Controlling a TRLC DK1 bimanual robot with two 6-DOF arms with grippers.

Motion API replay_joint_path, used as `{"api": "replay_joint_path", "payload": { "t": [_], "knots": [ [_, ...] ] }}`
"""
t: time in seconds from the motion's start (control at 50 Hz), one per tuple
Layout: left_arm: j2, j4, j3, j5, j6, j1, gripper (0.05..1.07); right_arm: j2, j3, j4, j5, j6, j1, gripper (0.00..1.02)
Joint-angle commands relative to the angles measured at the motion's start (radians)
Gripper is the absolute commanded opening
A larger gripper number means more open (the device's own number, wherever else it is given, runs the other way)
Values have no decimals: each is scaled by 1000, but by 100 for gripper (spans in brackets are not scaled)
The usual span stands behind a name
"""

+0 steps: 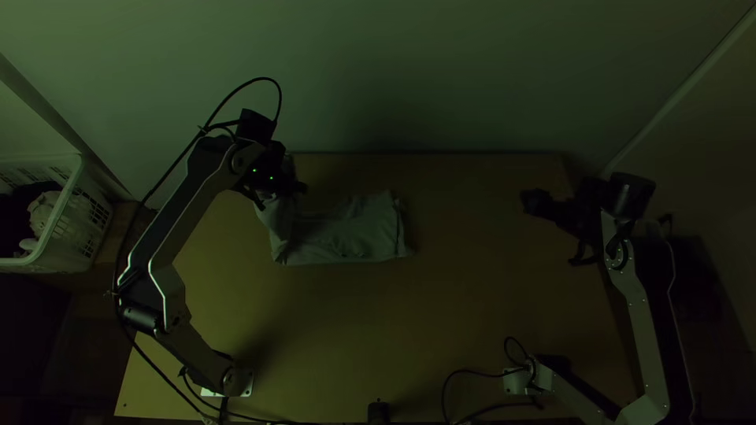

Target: Fold the t-shirt

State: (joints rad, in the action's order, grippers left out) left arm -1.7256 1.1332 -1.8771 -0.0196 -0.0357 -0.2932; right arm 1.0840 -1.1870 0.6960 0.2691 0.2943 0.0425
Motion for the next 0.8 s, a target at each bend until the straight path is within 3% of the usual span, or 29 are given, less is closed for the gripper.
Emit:
{"api": "replay_joint_path", "payload": {
  "t": [0.0,0.72,0.78],
  "knots": [
    [-52,17,-68,15,-47,-58,8,-29,30,-10,-5,2,10,98],
    [-434,20,-389,27,-144,-353,8,-99,173,-75,-5,14,48,98],
    [-456,10,-396,26,-158,-370,19,-102,187,-76,-5,16,48,98]
  ]
}}
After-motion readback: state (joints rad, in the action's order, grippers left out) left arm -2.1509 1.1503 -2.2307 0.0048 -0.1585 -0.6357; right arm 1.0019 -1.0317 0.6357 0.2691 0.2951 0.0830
